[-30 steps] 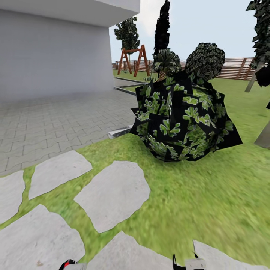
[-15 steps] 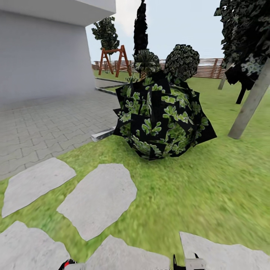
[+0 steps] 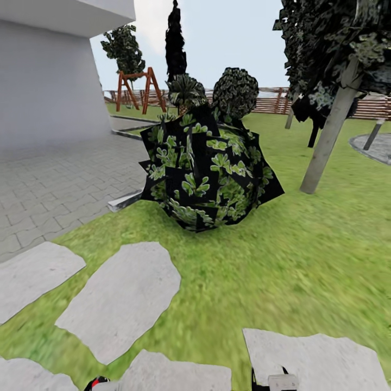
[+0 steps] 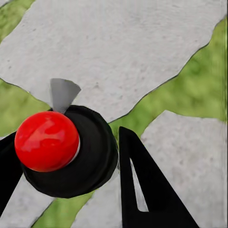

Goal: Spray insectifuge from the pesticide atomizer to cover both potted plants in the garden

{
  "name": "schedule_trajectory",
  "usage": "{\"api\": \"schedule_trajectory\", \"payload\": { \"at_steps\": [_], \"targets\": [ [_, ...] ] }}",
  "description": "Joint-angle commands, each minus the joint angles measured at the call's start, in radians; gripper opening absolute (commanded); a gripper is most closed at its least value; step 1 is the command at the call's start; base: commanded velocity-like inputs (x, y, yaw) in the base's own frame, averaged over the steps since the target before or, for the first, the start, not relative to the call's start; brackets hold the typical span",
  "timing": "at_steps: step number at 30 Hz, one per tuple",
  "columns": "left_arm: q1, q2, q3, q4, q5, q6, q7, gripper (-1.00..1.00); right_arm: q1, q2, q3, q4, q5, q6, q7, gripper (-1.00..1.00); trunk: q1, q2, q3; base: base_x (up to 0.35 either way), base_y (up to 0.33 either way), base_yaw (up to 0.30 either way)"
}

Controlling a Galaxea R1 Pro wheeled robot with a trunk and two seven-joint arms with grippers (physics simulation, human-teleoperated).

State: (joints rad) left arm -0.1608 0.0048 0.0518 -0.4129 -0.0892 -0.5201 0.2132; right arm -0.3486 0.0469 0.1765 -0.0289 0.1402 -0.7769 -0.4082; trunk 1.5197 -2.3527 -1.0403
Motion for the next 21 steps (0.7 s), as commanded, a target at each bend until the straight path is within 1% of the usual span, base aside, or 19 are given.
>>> {"api": "schedule_trajectory", "payload": {
  "at_steps": [1, 21],
  "targets": [
    [0.000, 0.000, 0.002, 0.000, -0.010, -0.002, 0.005, -1.00, 0.000, 0.000, 0.001, 0.001, 0.010, 0.001, -0.011, 1.00, 0.000, 0.000, 0.000, 0.000, 0.000, -0.277],
    [0.000, 0.000, -0.003, 0.002, -0.012, -0.004, 0.005, -1.00, 0.000, 0.001, 0.002, 0.001, 0.010, 0.001, -0.010, 1.00, 0.000, 0.000, 0.018, 0.000, 0.000, -0.277]
  ]
}}
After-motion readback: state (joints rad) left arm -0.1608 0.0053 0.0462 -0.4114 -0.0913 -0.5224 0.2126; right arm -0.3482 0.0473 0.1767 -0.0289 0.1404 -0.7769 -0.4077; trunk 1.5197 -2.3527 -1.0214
